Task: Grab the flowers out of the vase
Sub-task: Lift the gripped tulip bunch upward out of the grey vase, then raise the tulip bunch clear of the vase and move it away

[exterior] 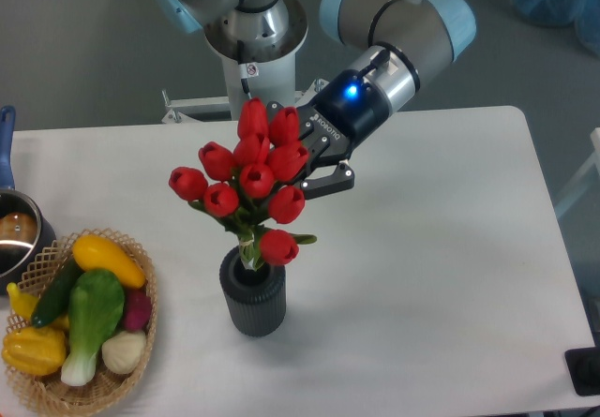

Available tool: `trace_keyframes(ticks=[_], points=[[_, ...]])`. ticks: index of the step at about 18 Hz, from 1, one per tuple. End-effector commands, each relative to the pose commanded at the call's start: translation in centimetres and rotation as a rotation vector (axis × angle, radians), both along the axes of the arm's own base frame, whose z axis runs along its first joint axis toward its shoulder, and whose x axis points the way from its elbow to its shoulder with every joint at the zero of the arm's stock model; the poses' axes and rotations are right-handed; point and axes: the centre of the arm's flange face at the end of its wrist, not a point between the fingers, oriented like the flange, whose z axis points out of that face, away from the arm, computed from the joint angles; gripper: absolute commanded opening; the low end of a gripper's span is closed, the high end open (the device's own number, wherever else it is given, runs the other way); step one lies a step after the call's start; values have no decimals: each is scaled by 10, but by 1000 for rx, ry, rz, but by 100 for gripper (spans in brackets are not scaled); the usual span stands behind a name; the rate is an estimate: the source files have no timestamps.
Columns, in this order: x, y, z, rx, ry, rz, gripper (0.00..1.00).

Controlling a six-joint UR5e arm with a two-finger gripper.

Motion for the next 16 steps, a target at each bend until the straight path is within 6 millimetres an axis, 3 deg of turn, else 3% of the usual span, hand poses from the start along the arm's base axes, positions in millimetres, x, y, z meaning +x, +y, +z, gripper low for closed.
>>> trace_keyframes(ticks=[9, 15, 16], points=[[0, -8, 15, 61, -11, -9, 31], [-35, -56, 28, 29, -36, 113, 31], [-46, -77, 31, 23, -35, 162, 31]])
